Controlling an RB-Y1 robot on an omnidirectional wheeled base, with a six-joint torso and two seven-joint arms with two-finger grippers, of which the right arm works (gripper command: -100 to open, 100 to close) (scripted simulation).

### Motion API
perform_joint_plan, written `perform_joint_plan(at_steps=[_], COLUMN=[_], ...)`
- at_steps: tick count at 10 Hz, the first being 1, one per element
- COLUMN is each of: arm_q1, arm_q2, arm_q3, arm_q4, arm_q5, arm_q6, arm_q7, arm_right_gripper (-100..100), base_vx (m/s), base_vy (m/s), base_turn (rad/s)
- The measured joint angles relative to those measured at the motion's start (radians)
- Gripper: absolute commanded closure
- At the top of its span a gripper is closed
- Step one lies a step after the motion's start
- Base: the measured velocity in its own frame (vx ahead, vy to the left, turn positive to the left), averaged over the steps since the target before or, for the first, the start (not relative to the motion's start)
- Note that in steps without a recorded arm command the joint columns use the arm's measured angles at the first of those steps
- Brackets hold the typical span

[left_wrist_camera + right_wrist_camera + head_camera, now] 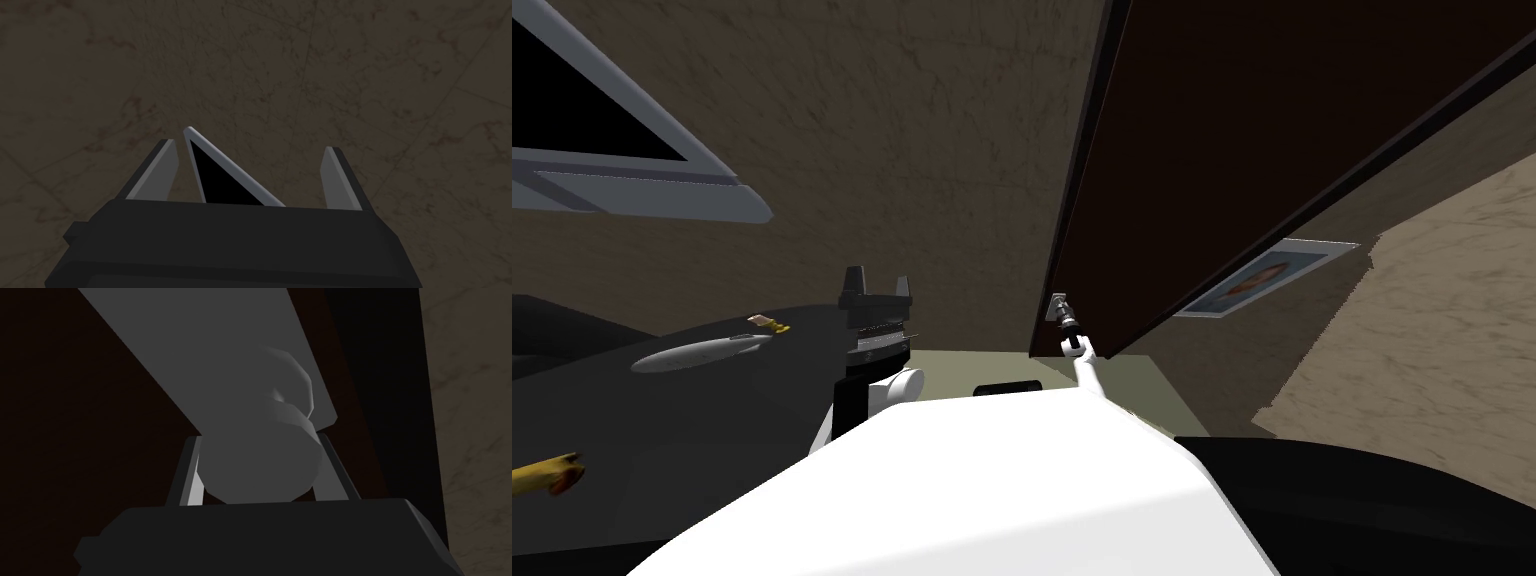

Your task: Pull the door open

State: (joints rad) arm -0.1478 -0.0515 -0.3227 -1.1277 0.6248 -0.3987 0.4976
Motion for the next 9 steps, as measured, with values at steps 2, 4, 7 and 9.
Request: perform_joint_plan(at_steps=[2, 4, 7, 9], arm_q1=[-0.009, -0.011, -0.024, -0.016], arm_q2=[-0.008, -0.017, -0.028, -0.039], arm_q3=[-0.001, 0.004, 0.005, 0.015], arm_q4=[0.015, 0.021, 0.043, 0.034], arm_q5=[-0.025, -0.057, -0.103, -0.13], arm_q6=[-0.002, -0.005, -0.009, -0.003], arm_q7=[-0.042, -0.092, -0.159, -0.209], arm_right_gripper=[100, 100, 100, 100], base_vx=[-0.04, -0.043, -0.037, -0.048], base_vy=[-0.016, -0.012, -0.017, -0.02], base_turn=[0.073, 0.048, 0.068, 0.092])
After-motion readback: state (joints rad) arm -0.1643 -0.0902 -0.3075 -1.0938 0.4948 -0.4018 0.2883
